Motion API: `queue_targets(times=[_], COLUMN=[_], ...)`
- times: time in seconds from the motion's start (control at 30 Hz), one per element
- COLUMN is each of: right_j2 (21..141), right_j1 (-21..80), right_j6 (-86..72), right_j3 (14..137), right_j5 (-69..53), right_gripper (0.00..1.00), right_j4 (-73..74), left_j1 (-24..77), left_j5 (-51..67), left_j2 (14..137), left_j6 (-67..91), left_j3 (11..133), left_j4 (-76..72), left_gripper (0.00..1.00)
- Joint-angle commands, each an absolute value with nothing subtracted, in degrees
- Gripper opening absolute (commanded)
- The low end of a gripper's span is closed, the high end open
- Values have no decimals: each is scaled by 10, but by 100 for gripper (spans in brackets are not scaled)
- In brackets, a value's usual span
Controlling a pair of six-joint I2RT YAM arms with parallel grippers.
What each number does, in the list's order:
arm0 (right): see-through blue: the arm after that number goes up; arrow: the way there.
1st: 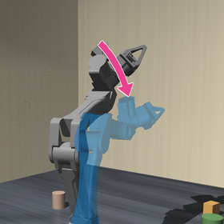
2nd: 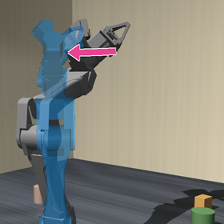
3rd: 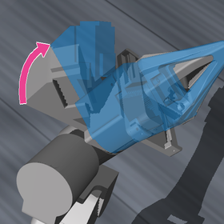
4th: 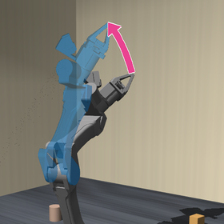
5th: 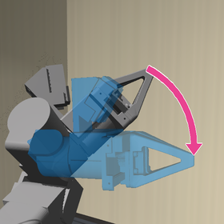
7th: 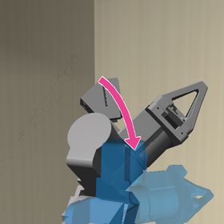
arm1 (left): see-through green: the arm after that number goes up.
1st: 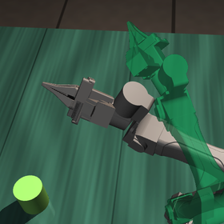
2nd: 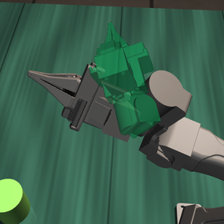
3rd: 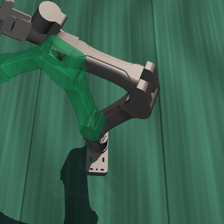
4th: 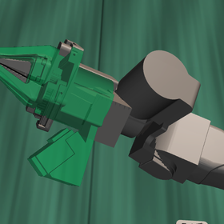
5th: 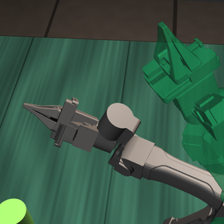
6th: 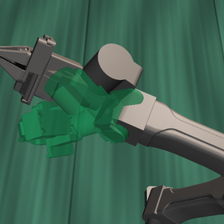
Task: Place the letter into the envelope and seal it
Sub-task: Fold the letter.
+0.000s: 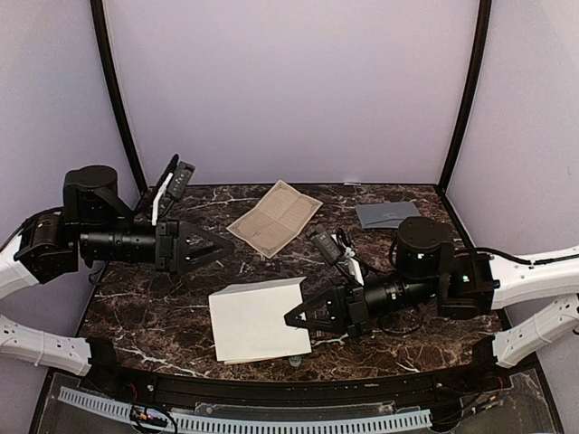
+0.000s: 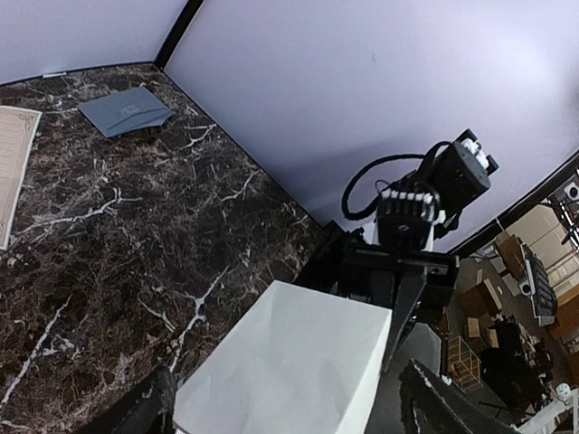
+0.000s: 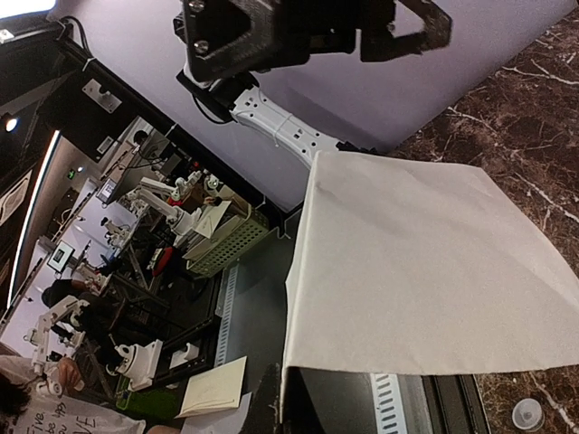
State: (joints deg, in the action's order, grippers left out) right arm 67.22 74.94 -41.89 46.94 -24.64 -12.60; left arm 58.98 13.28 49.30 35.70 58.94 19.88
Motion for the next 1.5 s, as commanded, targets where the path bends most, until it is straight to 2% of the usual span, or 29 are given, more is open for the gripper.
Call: queue_targets(times=[0.0,0.47,0.6,0.8,0.97,1.07,1.3,1.47], right_j2=[675,671,671,671,671,671,669,671], right_j1=[760,760,761,760,760,760,760,760], right_j6=[-390,-392,-394,-397,-403,-406,-411,-412], right_j3=[504,496,493,494,493,492,491,492], right_j5=[-257,-246,-245,-225,-214,-205,-206,-209], right_gripper=[0,0,0,0,0,0,0,0], right_j4=[-92,-97,-98,-83,-73,-67,-75,-78], left_j1=[593,630,639,643,643,643,644,644], left_j5=[224,280,289,292,306,319,324,315], left_j2=[544,581,595,614,621,626,633,633], left_j6=[320,328,325,314,310,308,304,299], left_j3=[600,608,613,626,631,633,634,633], left_j4=[185,155,160,176,175,181,198,202], left_gripper=[83,78,71,53,49,43,38,39])
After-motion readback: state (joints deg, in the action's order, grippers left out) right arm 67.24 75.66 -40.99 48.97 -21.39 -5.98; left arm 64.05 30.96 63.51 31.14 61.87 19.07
